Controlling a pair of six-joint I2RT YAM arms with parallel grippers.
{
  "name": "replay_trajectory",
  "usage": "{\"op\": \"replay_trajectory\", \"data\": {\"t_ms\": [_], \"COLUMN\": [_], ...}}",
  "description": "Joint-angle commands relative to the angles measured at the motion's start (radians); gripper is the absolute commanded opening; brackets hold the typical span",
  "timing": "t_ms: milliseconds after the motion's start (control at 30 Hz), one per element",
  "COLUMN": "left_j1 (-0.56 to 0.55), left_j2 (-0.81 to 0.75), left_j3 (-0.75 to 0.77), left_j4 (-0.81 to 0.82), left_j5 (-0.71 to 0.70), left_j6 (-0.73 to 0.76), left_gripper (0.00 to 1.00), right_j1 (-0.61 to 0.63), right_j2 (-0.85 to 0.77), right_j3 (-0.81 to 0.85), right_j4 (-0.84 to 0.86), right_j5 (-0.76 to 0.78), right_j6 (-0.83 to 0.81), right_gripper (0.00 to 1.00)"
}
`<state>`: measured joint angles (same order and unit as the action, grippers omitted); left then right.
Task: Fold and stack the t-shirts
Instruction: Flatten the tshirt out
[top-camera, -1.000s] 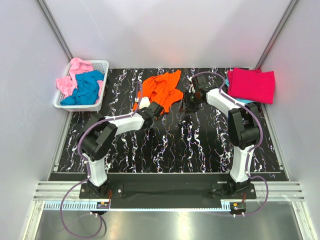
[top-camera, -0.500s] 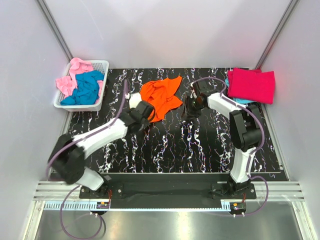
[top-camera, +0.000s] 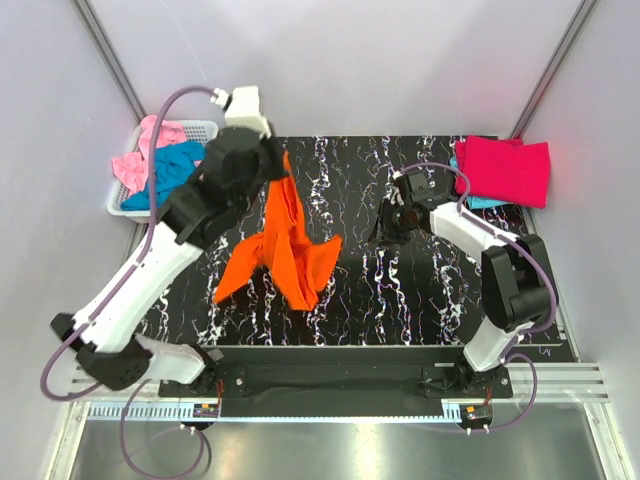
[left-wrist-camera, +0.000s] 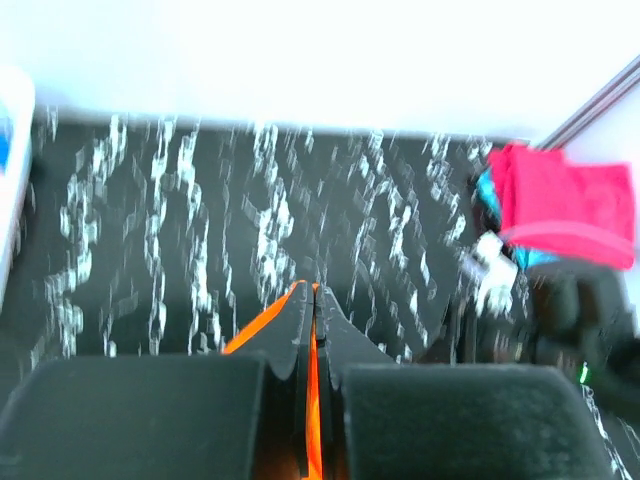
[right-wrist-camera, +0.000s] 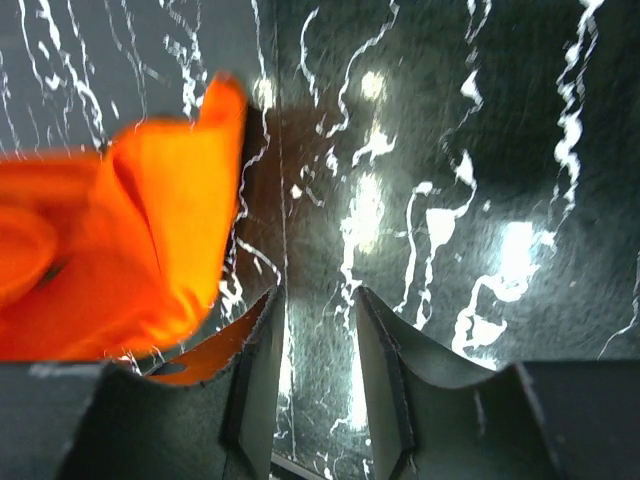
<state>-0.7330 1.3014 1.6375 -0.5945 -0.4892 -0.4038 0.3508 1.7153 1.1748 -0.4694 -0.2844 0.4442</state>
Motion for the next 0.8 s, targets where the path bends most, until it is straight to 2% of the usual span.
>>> {"op": "replay_trajectory", "data": {"t_ms": [0, 233, 400, 500, 700, 767], "left_j1": [-0.005, -0.005, -0.005, -0.005, -0.005, -0.014], "left_j2": [0.12, 0.34, 0.362, 0.326, 0.109, -0.004], "left_j3": [0.171, 0.649, 0.778, 0.747, 0.402, 0.224], "left_j4": [0.018, -0.05, -0.054, -0.051, -0.045, -0.051], "left_j5": [0.06, 0.003, -0.022, -0.052, -0.013, -0.009], "left_j6": [0.18, 0.278, 0.289, 0.289, 0.186, 0.114], "left_gripper": [0.0, 0.0, 0.0, 0.0, 0.0, 0.0], "right_j1": [0.02, 0.02, 0.02, 0.019, 0.019, 0.019], "right_j2": [-0.059, -0.071, -0.106, -0.121, -0.108, -0.103], "right_j3": [-0.036, -0.07, -0.066, -0.052, -0.049, -0.05], "right_j4": [0.048, 0.049, 0.049, 0.049, 0.049, 0.049], "right_j5": [-0.022, -0.004, 0.048, 0.053, 0.05, 0.062], "right_j6": [0.018, 0.013, 0.021, 0.024, 0.036, 0.034], "right_gripper": [0.41, 0.41, 0.41, 0.42, 0.42, 0.42]}}
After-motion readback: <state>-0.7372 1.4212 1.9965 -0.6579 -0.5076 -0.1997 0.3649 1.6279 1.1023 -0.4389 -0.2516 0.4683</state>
